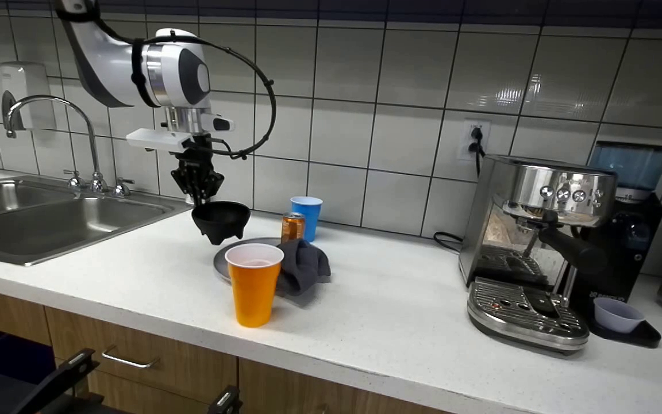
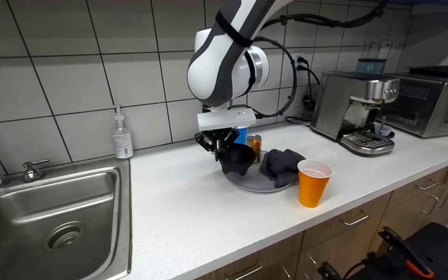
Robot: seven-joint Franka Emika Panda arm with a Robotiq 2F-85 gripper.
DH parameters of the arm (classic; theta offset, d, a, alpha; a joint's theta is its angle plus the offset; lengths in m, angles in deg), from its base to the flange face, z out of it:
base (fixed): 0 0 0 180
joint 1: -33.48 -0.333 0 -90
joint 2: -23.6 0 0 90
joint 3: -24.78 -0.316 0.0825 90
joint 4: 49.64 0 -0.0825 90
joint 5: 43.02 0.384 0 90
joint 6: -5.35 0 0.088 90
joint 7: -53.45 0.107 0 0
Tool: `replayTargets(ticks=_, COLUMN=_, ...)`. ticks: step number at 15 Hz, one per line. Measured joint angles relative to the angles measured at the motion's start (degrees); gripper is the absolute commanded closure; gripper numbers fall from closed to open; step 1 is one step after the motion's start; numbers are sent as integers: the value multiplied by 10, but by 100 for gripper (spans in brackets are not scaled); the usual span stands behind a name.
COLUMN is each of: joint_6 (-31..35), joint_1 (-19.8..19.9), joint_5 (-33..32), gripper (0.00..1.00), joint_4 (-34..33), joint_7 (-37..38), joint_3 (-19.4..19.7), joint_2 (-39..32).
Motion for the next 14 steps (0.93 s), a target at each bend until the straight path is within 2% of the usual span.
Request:
replayTargets(ticks=8, joint_6=0, joint_1=-46, joint_5=-56, gripper=98, joint_4=40, joint_7=35, joint_3=-24, joint_2=31)
replayTargets(ticks=14, joint_6=0, joint_1=-77, joint_5=-70, gripper=98, joint_4=56, joint_7=69, joint_3=-54, joint_2=34)
